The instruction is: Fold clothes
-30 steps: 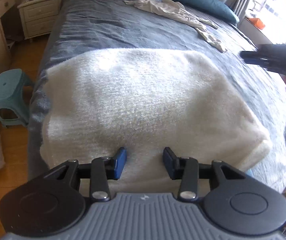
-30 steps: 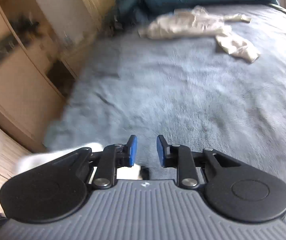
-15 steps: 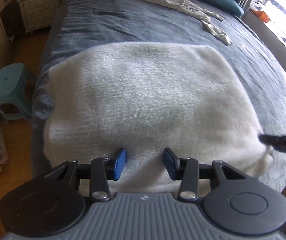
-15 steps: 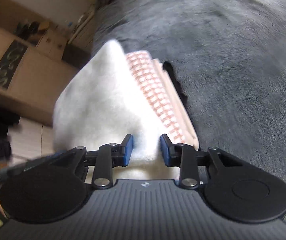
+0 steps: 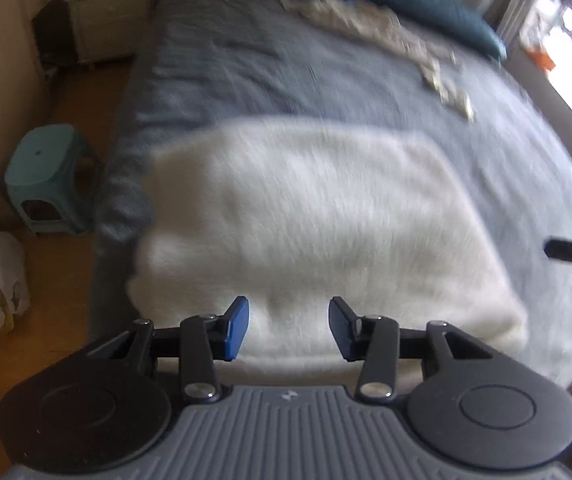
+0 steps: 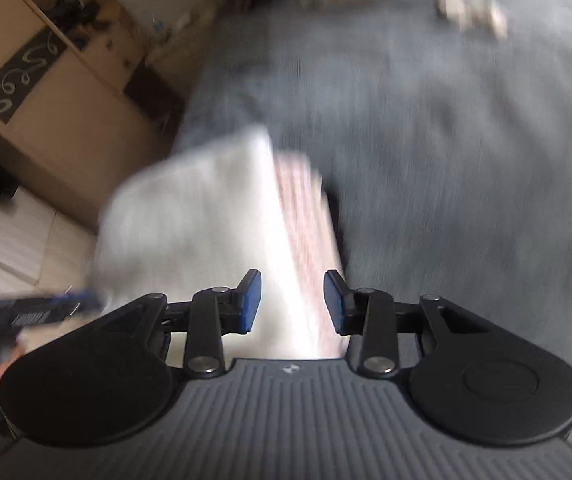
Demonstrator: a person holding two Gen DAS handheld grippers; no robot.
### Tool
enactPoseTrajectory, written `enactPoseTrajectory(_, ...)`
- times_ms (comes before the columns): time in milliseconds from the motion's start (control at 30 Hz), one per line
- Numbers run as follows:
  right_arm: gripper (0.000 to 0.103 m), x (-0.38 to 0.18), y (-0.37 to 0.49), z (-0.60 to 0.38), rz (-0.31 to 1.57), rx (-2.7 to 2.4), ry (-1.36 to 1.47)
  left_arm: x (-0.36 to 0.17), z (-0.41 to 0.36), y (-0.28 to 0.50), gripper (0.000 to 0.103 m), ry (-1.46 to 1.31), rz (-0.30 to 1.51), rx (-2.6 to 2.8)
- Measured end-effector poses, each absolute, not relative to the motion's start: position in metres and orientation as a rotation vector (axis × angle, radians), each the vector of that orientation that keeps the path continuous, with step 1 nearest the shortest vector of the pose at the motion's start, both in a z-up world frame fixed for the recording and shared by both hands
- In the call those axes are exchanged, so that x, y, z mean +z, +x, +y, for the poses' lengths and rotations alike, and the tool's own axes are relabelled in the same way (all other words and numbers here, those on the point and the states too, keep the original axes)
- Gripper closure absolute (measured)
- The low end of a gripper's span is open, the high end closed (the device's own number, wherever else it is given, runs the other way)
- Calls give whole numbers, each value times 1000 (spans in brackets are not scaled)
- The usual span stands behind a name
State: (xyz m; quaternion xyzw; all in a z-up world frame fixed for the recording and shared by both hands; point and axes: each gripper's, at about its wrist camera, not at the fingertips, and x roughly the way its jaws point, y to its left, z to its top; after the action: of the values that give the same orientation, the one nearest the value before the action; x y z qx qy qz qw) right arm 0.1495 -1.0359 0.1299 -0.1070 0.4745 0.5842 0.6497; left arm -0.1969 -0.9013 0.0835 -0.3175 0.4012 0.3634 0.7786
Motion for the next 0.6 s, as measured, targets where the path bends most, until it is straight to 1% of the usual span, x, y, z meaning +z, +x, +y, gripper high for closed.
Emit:
enactPoseTrajectory(67, 68, 143, 136, -1001, 939, 1401, -267, 93, -891, -195, 52, -679, 791, 809)
enactPoseTrajectory(133, 68, 142, 114, -959, 841, 1477, -313, 92, -873, -184, 52, -673, 748, 827)
enactPoseTrajectory(267, 71, 102, 70, -888, 729, 1490, -501, 52, -849, -165, 52, -698, 799, 850)
enactPoseTrajectory(300, 72, 81, 67, -878, 753, 1446, -568, 40, -849, -165, 52, -698, 813, 859)
enactPoseTrajectory(367, 72, 52, 70, -874, 804, 1415, -607, 40, -853, -166, 52, -682, 817, 857)
enactPoseTrajectory(467, 72, 72, 69, -876, 784, 1415, -625, 57, -858, -165, 52, -653, 805, 853)
enactPoseTrajectory(600, 71, 77, 65, -876, 831, 1394, -640, 72, -843, -152, 49, -629, 721, 823)
